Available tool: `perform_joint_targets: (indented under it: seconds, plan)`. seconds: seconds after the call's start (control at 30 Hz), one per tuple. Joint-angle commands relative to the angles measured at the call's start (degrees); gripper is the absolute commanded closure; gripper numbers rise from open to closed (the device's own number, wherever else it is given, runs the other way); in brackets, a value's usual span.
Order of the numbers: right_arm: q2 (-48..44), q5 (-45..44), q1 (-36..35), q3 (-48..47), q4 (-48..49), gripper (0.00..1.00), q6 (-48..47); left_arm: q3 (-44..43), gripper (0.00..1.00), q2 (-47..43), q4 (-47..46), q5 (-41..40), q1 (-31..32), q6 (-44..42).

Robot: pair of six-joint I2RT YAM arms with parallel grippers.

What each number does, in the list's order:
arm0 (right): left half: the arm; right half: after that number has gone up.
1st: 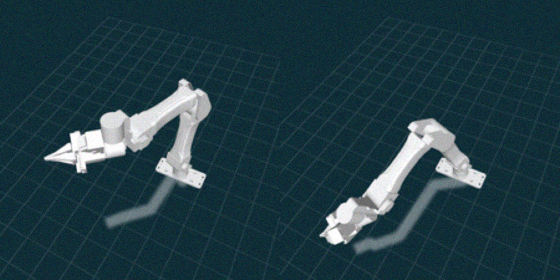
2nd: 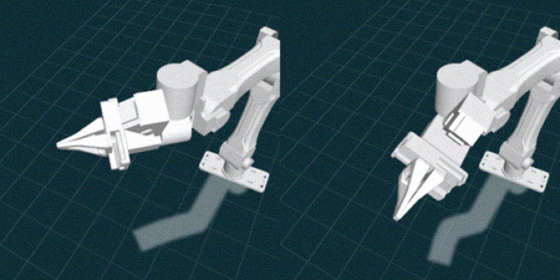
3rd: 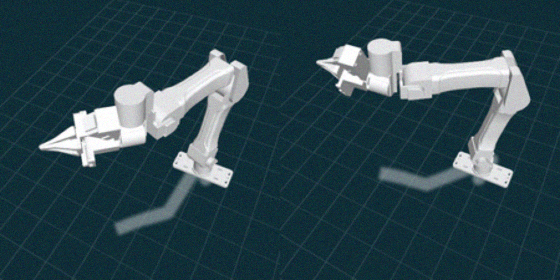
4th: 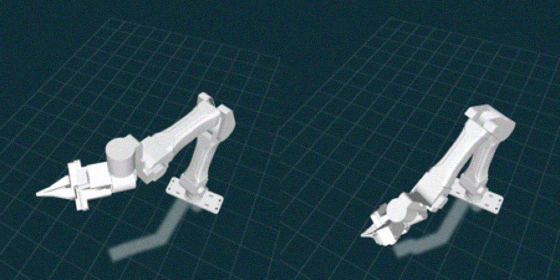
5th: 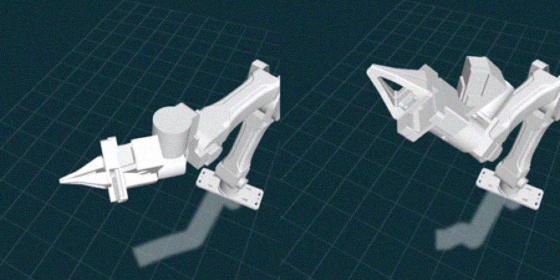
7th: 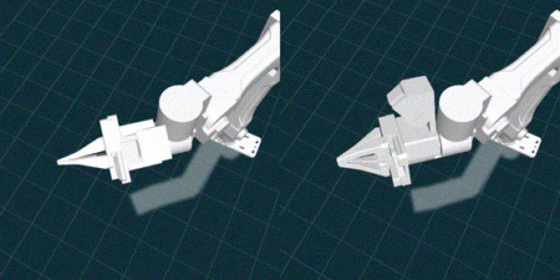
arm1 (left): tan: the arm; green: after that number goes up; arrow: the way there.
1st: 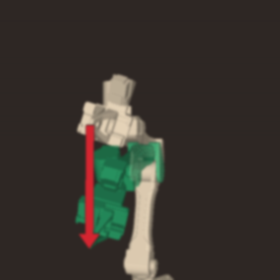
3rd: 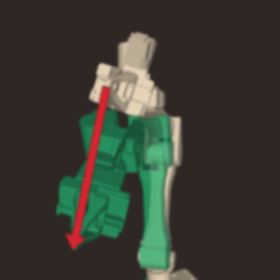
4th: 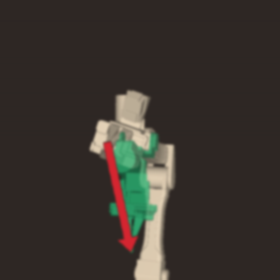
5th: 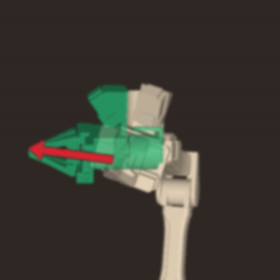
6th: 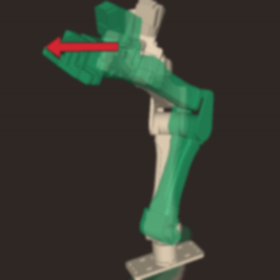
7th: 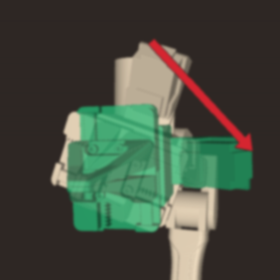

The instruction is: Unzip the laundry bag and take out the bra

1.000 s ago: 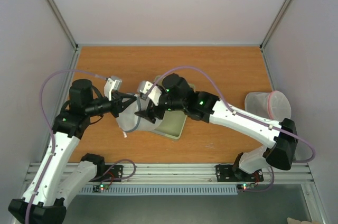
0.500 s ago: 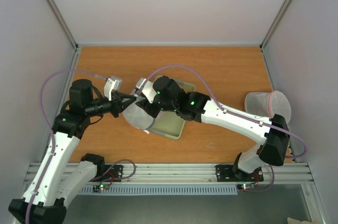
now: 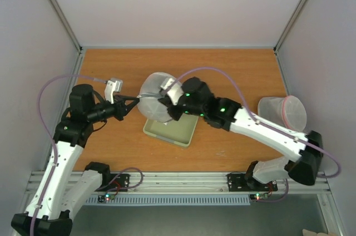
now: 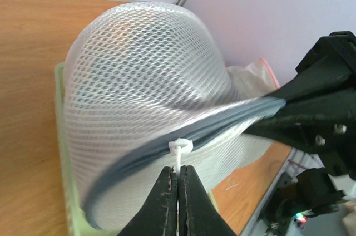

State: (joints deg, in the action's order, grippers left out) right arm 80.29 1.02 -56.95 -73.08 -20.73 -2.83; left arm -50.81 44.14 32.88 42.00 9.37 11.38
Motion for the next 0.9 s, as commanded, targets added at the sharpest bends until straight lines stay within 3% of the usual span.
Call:
perform_joint_targets:
  seconds: [0.0,0.13,0.33,0.47,0.6,0.8,0.87]
  plan:
    - [-10.68,7.36,7.15,5.95,9.00,0.99,-0.59,2.01,0.99,-2.29,-7.49,2.73,-1.55,11.34]
    - [-17.70,13.76,9.74,11.81,16.23,0.99,-1.93,2.64,0.99,-2.74,-10.16,5.31,-2.50,15.03]
    - [-24.06,23.15,17.45,19.77,28.05,0.99,6.59,4.15,0.99,-3.68,-8.99,6.20,-2.57,12.34]
    - [-21.44,25.32,17.59,19.80,25.89,0.98,6.21,3.29,0.99,-3.66,-9.62,6.34,-2.59,10.05]
    - [-17.23,25.08,15.88,17.89,21.26,0.84,2.11,1.26,0.99,-3.12,-10.68,6.34,-2.52,8.26]
    - [-15.23,21.91,12.79,16.78,17.53,0.50,-2.87,0.36,0.99,-2.56,-12.25,7.20,-2.51,7.36]
    - [-14.14,19.97,12.04,15.18,16.05,0.43,-3.99,0.31,0.99,-2.37,-12.78,7.79,-2.43,7.26]
